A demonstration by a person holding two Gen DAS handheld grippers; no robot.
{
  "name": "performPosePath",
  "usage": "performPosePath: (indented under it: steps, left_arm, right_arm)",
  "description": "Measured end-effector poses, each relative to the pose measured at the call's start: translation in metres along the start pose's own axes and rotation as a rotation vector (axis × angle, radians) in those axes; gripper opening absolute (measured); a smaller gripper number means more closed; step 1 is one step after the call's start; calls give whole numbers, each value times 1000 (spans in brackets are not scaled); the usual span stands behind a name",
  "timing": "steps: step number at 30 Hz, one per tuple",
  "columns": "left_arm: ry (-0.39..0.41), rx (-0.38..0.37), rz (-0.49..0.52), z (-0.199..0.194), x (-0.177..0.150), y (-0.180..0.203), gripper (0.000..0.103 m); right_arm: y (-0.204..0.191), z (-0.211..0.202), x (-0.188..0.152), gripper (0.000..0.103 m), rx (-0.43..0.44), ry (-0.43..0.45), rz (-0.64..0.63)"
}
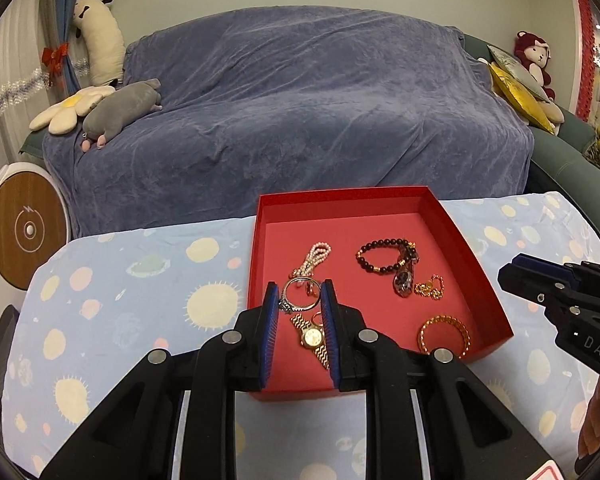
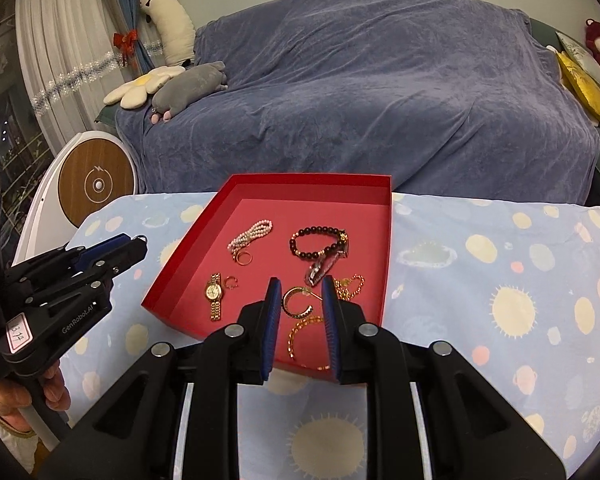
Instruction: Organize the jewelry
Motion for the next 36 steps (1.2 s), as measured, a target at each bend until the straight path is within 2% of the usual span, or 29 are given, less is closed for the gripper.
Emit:
performPosePath:
  steps: [4, 11, 19, 25, 27, 29, 32, 36]
  left_arm:
    - [-21, 14, 12, 24, 12, 8, 19]
    - [-55, 52, 19, 56, 13, 13, 19]
    - [-80, 58, 4, 71, 10, 10, 20]
    - [-70, 84, 10, 74, 10, 10, 21]
    - [-68, 82, 10, 74, 11, 11, 22]
    - [-68, 86, 2, 75, 12, 10, 32]
    - [-57, 101, -7, 71, 12, 9, 40]
    - [-39, 111, -8, 57, 10, 10, 41]
  right_arm:
    - [2, 22, 13, 20, 18, -28, 9]
    - [2, 59, 12, 20, 14, -82, 10]
    - [5, 77, 12, 20, 10, -106, 18]
    - [4, 80, 13, 21, 7, -104, 10]
    - [3, 79, 13, 21, 0, -99, 8]
    - [3, 79, 14, 21, -4, -95, 7]
    - [4, 76, 14, 21, -6, -86, 10]
    - [5, 60, 12, 28, -16, -64, 10]
Point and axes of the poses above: each gripper's, at about its wrist camera, not at the fingertips, and z roughly the way its jaws point, y to its right, x to its top, the point moved 6 cm from there along z, roughly the way its jaws point, and after that the axes turned 14 degrees about -y, right-handed, at the moved point
